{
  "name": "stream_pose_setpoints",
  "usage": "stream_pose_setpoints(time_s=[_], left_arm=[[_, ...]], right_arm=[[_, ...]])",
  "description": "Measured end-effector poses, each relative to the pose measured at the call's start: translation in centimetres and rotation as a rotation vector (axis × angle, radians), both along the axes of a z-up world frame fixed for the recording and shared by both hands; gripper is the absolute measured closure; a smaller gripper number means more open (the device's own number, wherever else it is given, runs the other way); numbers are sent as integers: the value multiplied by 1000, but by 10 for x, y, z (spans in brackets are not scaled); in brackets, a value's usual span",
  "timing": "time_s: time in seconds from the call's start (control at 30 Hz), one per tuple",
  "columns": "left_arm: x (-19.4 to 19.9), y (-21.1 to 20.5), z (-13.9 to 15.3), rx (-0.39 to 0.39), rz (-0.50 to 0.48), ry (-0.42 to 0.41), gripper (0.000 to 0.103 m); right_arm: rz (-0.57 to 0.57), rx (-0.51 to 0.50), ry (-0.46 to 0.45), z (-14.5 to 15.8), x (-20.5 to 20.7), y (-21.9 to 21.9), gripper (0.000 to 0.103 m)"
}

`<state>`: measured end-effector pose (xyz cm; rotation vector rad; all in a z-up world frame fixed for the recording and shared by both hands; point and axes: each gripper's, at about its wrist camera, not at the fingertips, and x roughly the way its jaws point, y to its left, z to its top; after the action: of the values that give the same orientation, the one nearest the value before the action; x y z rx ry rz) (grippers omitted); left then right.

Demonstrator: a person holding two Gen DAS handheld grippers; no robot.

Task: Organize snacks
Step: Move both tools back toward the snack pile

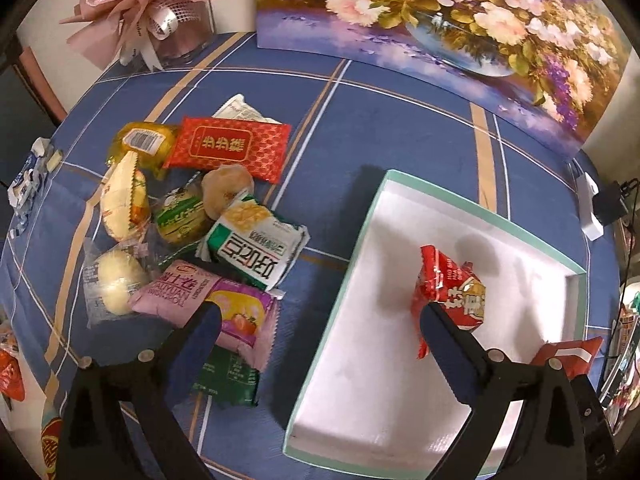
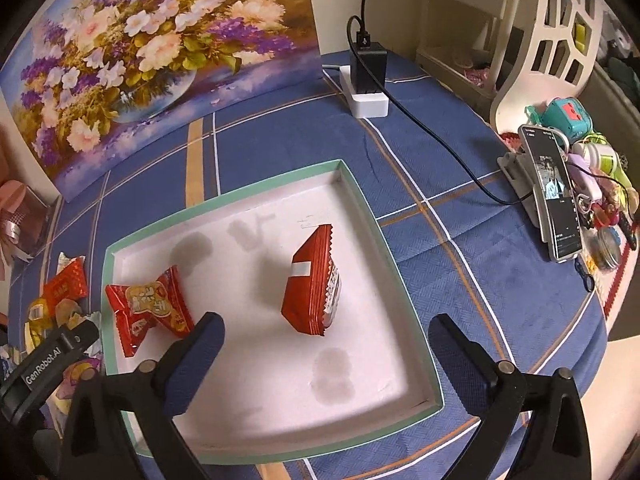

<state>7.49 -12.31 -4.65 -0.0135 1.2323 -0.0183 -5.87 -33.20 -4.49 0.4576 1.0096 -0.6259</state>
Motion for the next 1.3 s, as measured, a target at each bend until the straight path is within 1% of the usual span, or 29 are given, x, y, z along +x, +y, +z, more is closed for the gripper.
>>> stream_pose_setpoints(time_s=[0.17, 0.3, 0.47, 0.53, 0.6, 0.73, 0.8, 0.9, 1.03, 1.13, 1.2, 1.3], left_arm=[[-1, 11, 7, 57, 59, 1, 4], [-3, 26, 14, 60, 95, -4, 4], [-9, 45, 29, 95, 126, -31, 4], [-11, 53, 32, 112, 123, -37, 4], [-13, 58, 33, 141, 111, -23, 4], [-17, 64, 29, 172, 56, 8, 4], [-19, 70, 28, 158, 39, 16, 4], [-22, 79, 30, 128, 31, 16, 4], [-23, 93, 29, 119, 21, 16, 4], [-22, 108, 28, 102, 35, 26, 4], [-20, 123, 28, 69, 54, 32, 4], [-18, 147, 28, 21, 103, 37, 4]], right_arm=[[25, -17, -7, 8, 2, 8, 0], [37, -26, -23, 16, 3, 16, 0], [53, -46, -40, 27, 2, 29, 0], [60, -35, -51, 30, 2, 35, 0], [75, -27, -62, 32, 3, 44, 0], [121, -16, -71, 32, 8, 67, 0], [154, 10, -65, 28, 12, 80, 0], [195, 22, -52, 23, 16, 99, 0], [255, 24, -30, 17, 24, 122, 0], [298, 57, -25, 12, 29, 137, 0], [321, 77, -23, 8, 33, 147, 0], [355, 57, -5, 4, 39, 165, 0]])
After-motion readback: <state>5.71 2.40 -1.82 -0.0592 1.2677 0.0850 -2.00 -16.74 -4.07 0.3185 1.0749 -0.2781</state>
